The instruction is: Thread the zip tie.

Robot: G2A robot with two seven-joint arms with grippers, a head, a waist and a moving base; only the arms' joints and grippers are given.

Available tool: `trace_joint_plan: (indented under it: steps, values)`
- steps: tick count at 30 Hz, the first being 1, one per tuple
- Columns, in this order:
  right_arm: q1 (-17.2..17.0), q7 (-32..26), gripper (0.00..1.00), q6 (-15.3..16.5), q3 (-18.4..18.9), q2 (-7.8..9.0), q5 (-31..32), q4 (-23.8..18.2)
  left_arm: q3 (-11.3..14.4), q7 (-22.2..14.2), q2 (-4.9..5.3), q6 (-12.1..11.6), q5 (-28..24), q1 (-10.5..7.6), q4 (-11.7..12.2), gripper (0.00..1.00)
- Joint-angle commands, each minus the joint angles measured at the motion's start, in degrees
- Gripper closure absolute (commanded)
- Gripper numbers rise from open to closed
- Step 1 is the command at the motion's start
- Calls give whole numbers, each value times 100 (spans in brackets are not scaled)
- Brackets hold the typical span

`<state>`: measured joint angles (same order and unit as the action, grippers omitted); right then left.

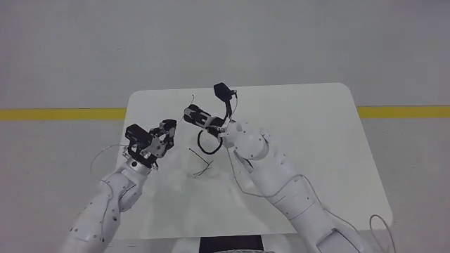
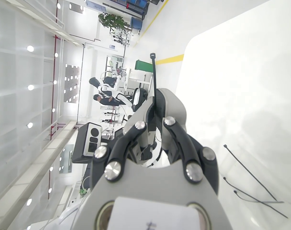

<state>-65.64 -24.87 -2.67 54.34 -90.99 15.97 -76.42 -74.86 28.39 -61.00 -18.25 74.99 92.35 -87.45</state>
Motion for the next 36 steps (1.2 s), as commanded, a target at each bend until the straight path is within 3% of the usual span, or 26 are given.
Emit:
trace_joint_plan:
  steps: [1, 5, 6, 8, 11, 13, 22, 25, 36]
  values:
    - [-8, 8, 100, 1, -4, 6, 9, -15, 4, -21, 1, 0, 16, -7, -1, 100]
    - [-11, 31, 100, 5, -16, 14, 21, -24, 4, -21, 1, 0, 16, -7, -1, 100]
    - [-10, 37, 100, 5, -20, 15, 24, -26, 4, -21, 1, 0, 16, -7, -1, 95]
    - [-8, 50, 100, 3, -30, 17, 26, -28, 30, -102, -9, 57, -27, -27, -21, 68]
    - [-3, 66, 100, 9, -43, 20, 26, -29, 38, -111, -13, 67, -53, -33, -24, 55]
    - [-1, 80, 100, 16, -53, 21, 26, -31, 40, -105, -14, 55, -61, -34, -22, 53]
    - [30, 134, 100, 23, -106, 22, 23, -31, 41, -109, -13, -3, -74, -41, -12, 53]
    - [53, 123, 100, 25, -152, 15, 9, -7, 49, -108, -15, -15, -86, -45, 3, 60]
    - [156, 108, 100, 17, -272, -12, -53, 118, 84, -84, -25, -26, -123, -74, 47, 69]
